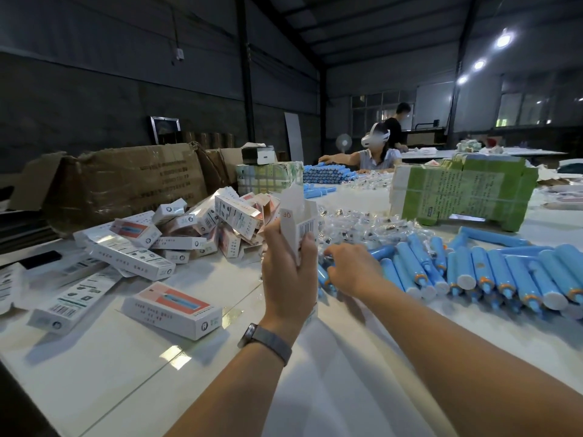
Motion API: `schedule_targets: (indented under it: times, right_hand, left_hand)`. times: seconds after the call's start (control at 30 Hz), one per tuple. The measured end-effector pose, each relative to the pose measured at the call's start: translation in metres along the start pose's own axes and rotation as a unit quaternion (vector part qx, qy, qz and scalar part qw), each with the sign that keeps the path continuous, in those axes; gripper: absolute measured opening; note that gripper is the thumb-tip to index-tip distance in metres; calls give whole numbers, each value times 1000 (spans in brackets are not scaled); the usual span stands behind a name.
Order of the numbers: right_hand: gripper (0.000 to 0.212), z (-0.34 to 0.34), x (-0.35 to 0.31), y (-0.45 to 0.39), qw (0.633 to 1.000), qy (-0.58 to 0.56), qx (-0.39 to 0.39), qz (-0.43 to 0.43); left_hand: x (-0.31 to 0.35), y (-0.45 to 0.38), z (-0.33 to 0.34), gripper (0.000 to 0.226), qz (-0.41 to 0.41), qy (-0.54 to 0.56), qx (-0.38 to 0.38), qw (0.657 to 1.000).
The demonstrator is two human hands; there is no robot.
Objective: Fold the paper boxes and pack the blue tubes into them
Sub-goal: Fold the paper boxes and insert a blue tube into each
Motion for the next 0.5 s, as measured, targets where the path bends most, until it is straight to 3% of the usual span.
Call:
schedule_targets:
  times: [0.13, 0.27, 0.4, 0.5]
  right_hand:
    - [24, 0, 2, -7, 1000, -16, 3, 7]
    - [18, -5, 5, -7, 997, -55, 39, 26]
    - [16, -50, 4, 5, 977, -104, 187, 18]
    - [14, -110, 5, 24, 929, -208, 305, -18]
  left_hand:
    - [2, 1, 1, 46, 6, 4, -4, 1000]
    - [5, 3, 4, 21, 15, 13, -14, 1000]
    - [10, 7, 8, 15, 31, 34, -37, 998]
    - [13, 7, 8, 14, 34, 28, -30, 999]
Point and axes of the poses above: each hand's wrist, its own y-axis away from the middle knuckle, its own z-axis out of the palm, x = y × z, the point moved 10 cm from there along -y, towards the middle knuckle, and after that the axes turned 11 degrees about -z, right-handed, at the moved point
